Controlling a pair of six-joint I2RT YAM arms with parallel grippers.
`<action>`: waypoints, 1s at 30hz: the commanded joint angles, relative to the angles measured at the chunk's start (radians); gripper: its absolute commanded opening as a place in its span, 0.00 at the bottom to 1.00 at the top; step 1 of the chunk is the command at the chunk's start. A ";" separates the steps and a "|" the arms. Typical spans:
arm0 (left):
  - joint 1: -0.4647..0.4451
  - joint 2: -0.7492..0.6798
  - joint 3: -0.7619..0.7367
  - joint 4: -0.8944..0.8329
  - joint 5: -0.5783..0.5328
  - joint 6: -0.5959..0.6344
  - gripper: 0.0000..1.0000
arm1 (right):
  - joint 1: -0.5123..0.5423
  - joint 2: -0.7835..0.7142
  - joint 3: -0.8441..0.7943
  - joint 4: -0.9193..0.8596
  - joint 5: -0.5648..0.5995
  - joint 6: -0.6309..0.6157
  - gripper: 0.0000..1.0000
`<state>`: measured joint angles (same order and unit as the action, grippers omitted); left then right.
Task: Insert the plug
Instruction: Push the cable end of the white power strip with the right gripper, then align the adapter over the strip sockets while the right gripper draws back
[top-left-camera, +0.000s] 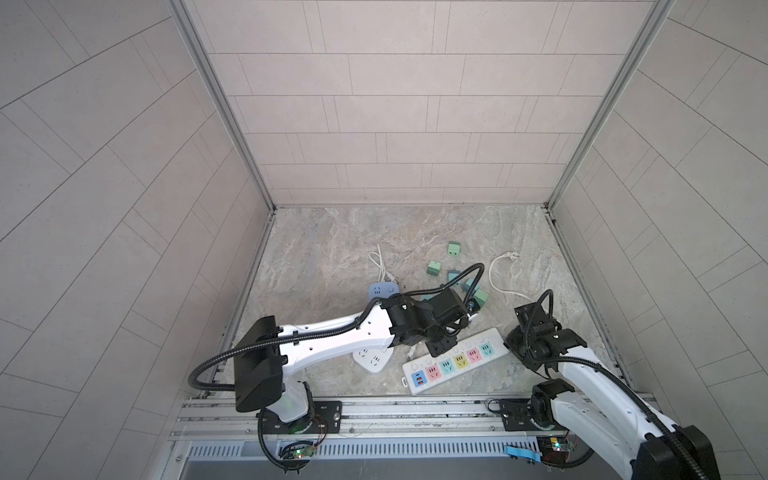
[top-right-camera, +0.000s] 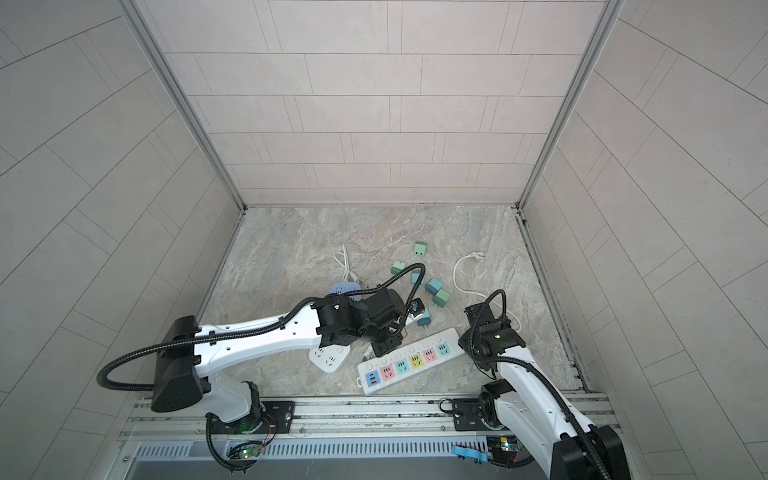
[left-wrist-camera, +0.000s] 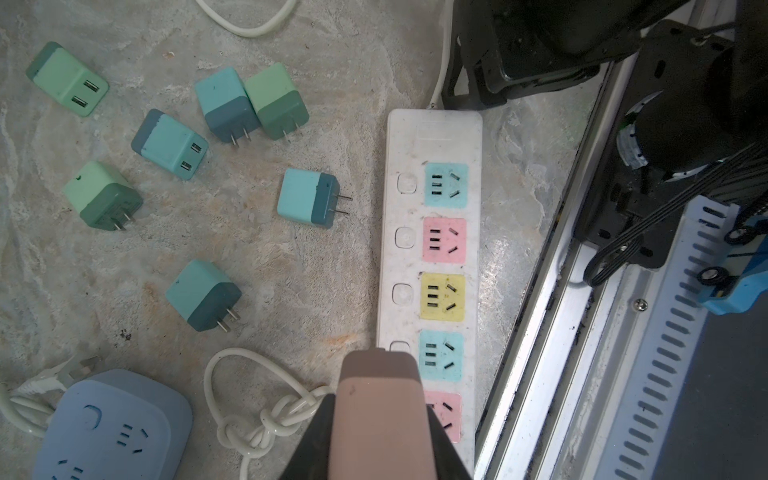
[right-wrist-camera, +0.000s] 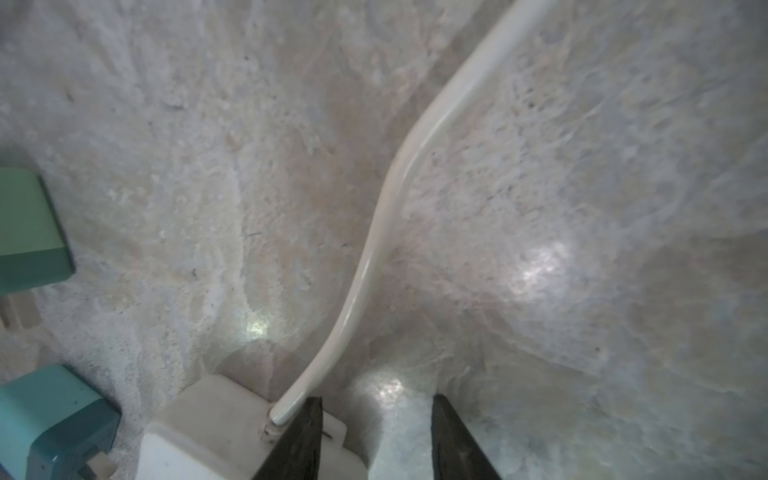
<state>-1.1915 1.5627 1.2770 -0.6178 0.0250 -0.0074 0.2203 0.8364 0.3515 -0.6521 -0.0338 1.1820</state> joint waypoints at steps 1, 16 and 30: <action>-0.001 -0.004 0.025 -0.010 0.003 0.012 0.00 | 0.059 -0.004 -0.031 0.023 0.005 0.115 0.45; -0.002 0.135 0.129 -0.041 -0.005 0.017 0.00 | 0.217 -0.131 -0.021 -0.014 0.067 0.238 0.44; -0.010 0.457 0.497 -0.306 0.025 0.021 0.00 | -0.320 -0.215 0.153 -0.028 0.177 -0.213 0.43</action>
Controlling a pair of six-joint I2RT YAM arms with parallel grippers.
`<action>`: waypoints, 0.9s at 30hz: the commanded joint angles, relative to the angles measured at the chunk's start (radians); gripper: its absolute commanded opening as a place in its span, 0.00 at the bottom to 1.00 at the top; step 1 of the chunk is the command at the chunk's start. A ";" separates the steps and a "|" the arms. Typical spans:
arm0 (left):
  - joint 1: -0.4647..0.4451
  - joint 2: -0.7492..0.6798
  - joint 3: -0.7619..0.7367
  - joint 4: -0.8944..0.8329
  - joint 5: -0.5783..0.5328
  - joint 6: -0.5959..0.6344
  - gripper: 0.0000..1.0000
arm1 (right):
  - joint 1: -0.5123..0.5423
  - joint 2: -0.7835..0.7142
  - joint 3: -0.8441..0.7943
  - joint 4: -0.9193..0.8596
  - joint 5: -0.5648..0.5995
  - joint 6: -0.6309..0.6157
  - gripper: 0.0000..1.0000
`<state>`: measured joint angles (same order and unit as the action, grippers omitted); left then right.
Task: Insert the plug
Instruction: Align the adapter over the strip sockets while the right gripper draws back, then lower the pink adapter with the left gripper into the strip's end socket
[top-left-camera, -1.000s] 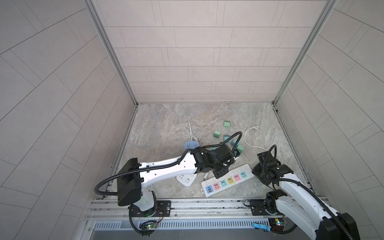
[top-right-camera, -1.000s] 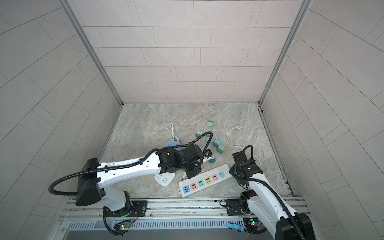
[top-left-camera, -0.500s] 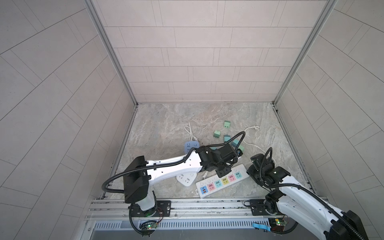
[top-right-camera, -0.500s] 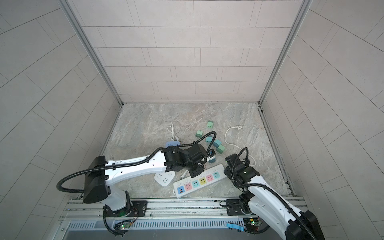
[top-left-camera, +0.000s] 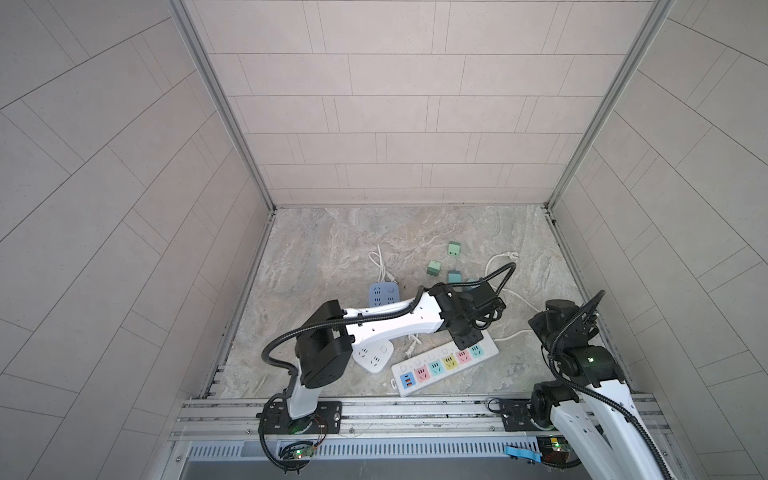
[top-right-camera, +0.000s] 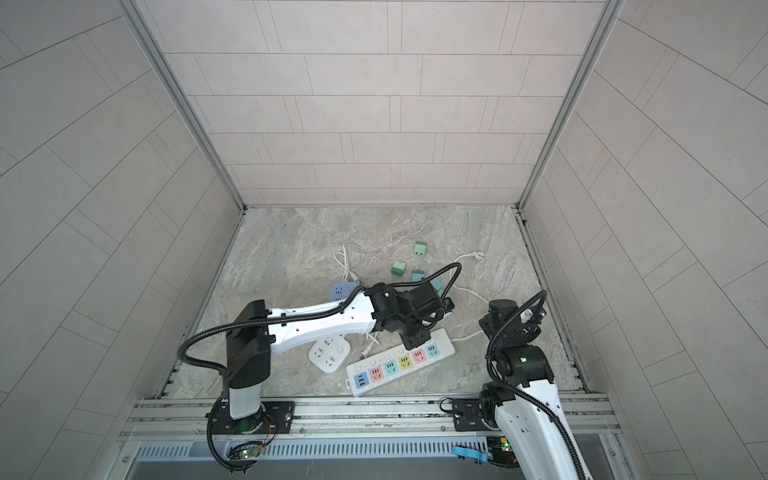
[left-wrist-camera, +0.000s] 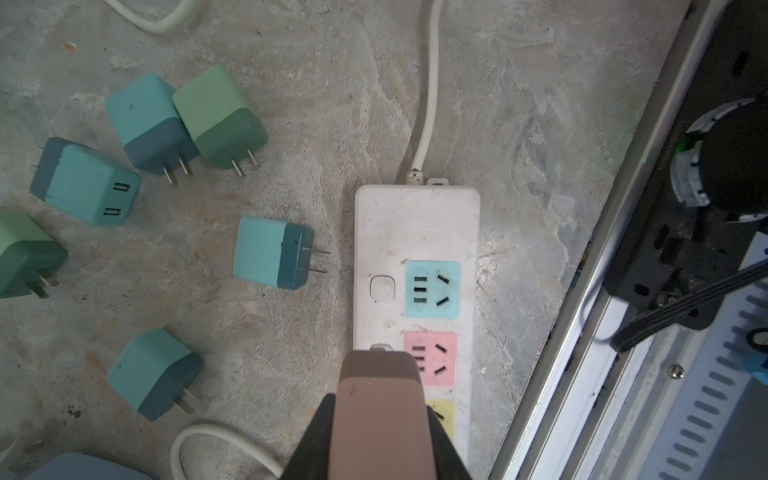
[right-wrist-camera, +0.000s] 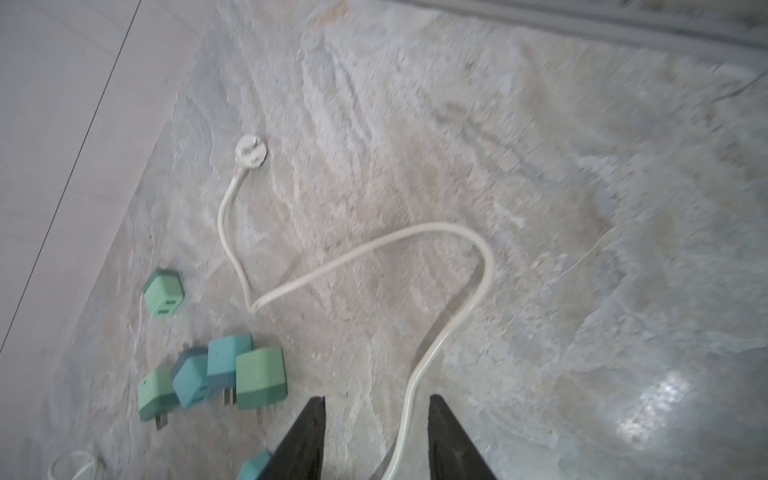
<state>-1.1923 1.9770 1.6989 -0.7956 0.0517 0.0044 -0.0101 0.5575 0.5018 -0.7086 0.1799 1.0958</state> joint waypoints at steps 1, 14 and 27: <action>-0.014 0.066 0.107 -0.153 -0.009 0.006 0.00 | -0.137 0.104 0.004 0.073 -0.072 -0.156 0.39; -0.047 0.264 0.442 -0.385 0.000 -0.009 0.00 | -0.251 0.374 -0.050 0.428 0.153 -0.289 0.45; -0.056 0.383 0.579 -0.480 -0.013 -0.006 0.00 | -0.252 0.278 -0.141 0.538 0.075 -0.332 0.65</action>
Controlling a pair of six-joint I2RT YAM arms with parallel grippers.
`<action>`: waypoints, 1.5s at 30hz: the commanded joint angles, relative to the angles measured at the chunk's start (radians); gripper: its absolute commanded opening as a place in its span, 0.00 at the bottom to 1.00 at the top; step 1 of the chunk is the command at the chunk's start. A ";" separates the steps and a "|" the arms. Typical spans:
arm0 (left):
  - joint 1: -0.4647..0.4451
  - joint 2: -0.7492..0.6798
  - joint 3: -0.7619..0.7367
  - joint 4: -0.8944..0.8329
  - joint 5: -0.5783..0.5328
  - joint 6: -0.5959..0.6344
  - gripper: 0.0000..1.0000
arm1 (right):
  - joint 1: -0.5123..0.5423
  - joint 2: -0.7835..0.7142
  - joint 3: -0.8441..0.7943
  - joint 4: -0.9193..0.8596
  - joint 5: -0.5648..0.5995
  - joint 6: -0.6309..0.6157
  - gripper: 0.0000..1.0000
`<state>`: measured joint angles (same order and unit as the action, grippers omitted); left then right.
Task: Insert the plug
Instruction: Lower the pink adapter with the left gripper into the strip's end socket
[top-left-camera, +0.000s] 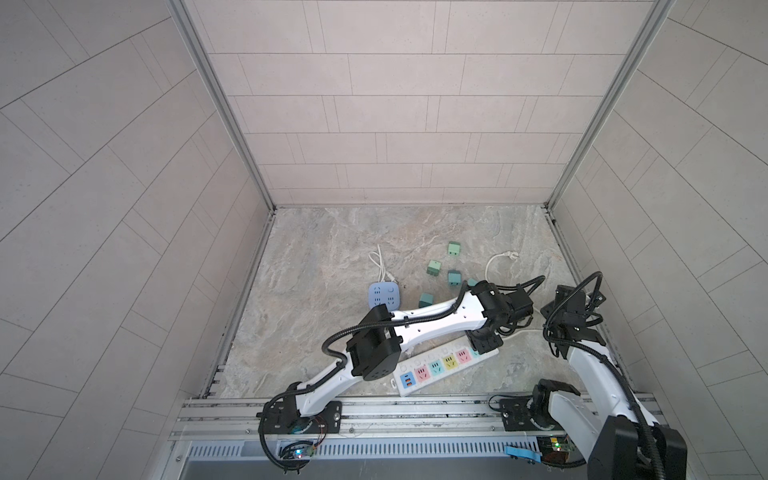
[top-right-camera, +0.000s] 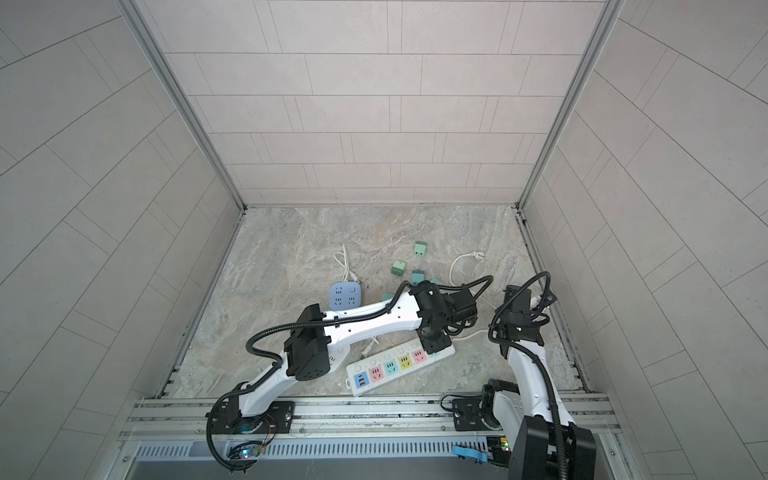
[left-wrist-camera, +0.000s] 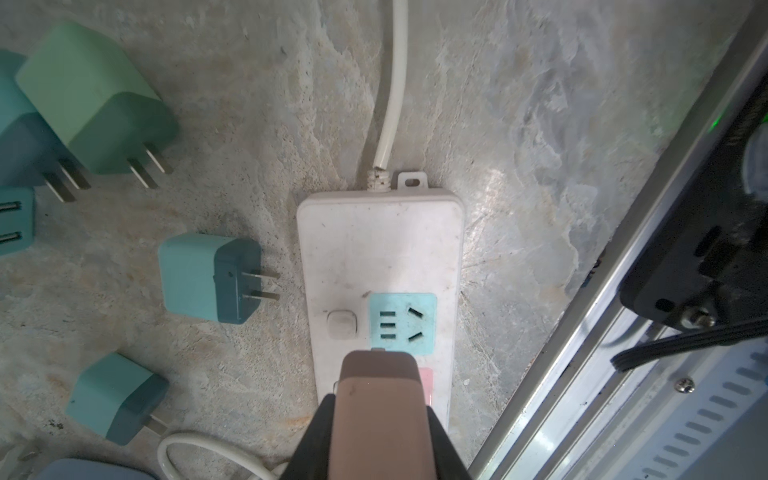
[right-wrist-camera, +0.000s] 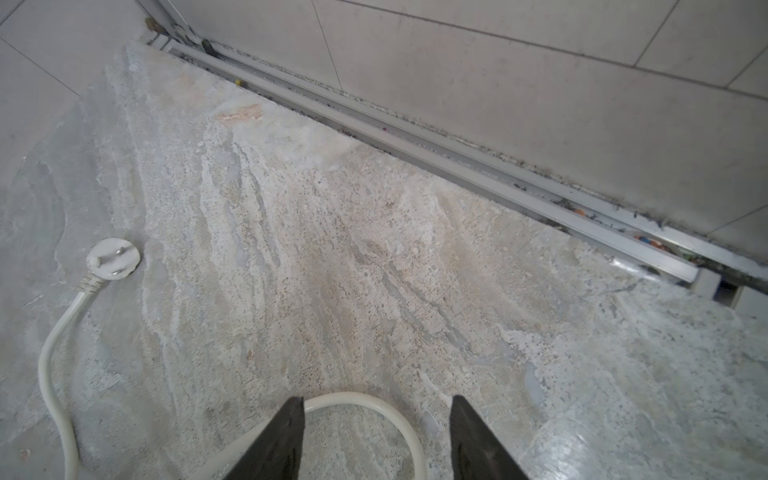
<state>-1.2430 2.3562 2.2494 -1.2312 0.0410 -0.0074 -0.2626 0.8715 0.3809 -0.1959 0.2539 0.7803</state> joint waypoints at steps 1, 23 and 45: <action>-0.006 0.007 0.028 -0.038 0.010 0.007 0.00 | 0.000 -0.054 -0.029 0.027 0.001 -0.018 0.67; 0.000 0.064 0.035 -0.007 0.015 0.005 0.00 | -0.009 -0.104 -0.071 0.082 -0.049 -0.045 0.71; 0.010 0.079 0.038 0.013 0.057 -0.039 0.00 | -0.008 -0.152 -0.084 0.056 -0.023 -0.035 0.71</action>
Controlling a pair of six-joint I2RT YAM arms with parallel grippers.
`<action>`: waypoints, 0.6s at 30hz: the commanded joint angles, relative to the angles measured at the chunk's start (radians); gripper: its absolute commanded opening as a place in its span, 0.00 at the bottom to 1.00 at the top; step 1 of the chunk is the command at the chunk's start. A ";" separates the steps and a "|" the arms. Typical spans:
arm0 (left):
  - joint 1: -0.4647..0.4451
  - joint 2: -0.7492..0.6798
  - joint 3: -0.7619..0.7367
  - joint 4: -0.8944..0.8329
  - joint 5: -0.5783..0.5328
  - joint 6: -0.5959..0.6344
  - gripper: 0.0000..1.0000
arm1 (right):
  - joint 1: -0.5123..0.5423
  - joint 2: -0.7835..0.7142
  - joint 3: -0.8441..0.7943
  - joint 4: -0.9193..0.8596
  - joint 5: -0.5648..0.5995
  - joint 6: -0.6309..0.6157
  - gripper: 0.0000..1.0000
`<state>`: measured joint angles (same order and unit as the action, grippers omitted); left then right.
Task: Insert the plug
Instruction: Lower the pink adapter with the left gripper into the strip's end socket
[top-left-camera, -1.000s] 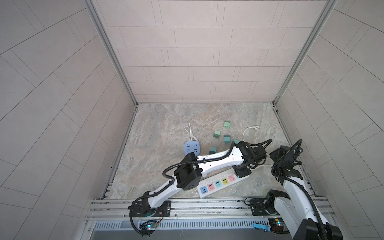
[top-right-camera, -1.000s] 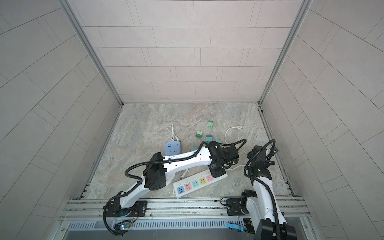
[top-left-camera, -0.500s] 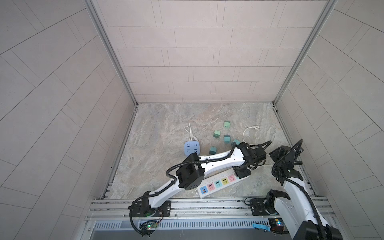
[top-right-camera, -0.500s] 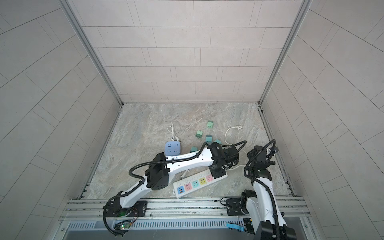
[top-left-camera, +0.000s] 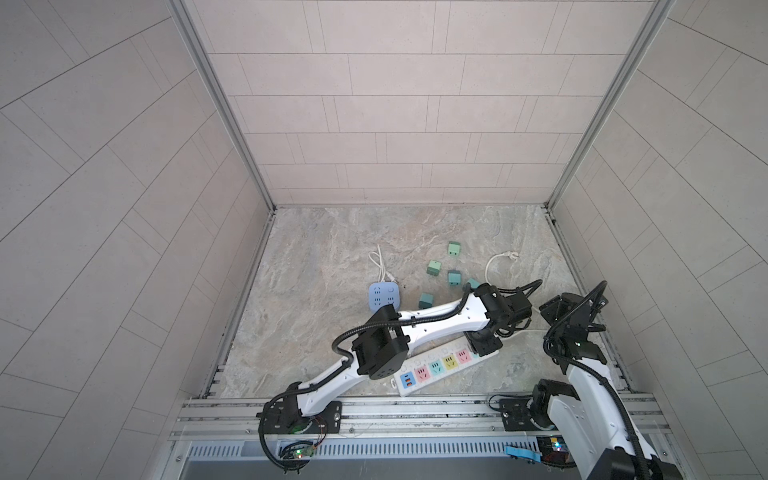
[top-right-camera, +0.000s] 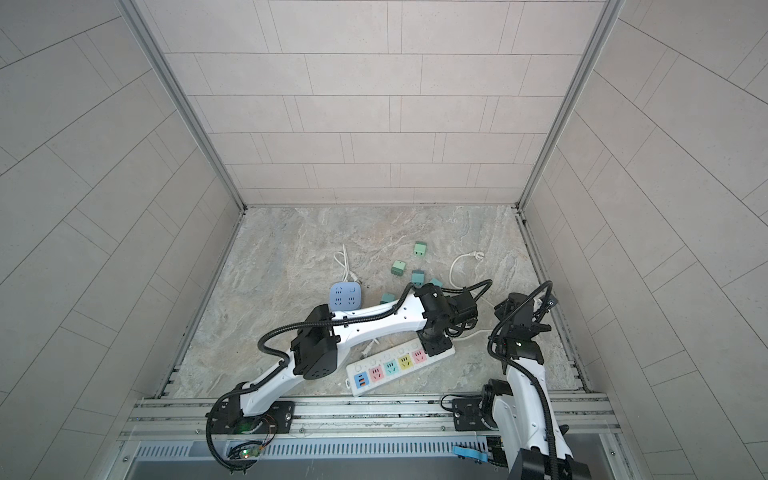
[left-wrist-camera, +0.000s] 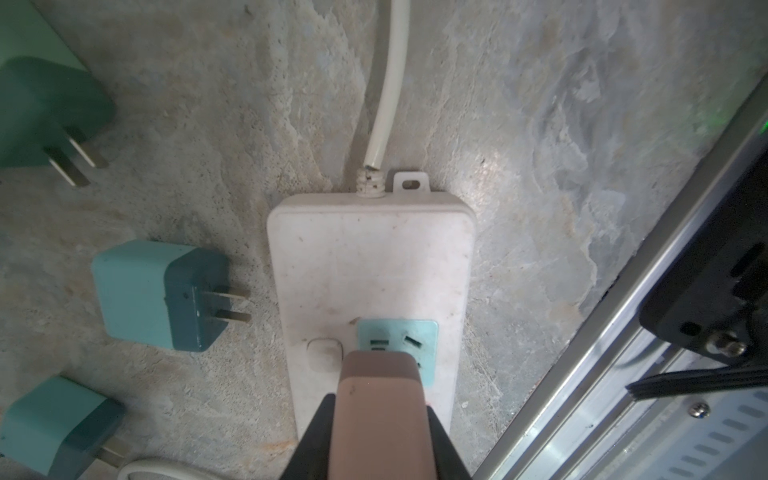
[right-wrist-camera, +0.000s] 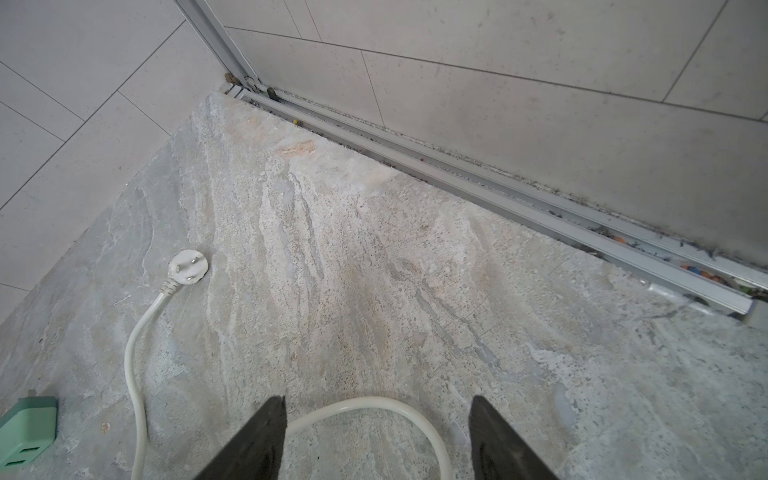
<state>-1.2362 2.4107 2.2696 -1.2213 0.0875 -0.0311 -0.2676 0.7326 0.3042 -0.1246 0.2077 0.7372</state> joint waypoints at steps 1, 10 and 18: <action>0.004 0.025 0.018 0.009 0.011 -0.019 0.00 | -0.004 -0.015 -0.008 -0.015 0.024 0.007 0.71; 0.006 0.050 0.028 0.014 0.018 -0.031 0.00 | -0.004 -0.024 -0.014 -0.019 0.033 0.007 0.71; 0.007 0.059 -0.006 0.026 0.001 -0.026 0.00 | -0.005 -0.027 -0.013 -0.022 0.033 0.008 0.71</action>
<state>-1.2304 2.4321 2.2719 -1.2091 0.0971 -0.0551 -0.2687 0.7177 0.3023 -0.1284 0.2180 0.7372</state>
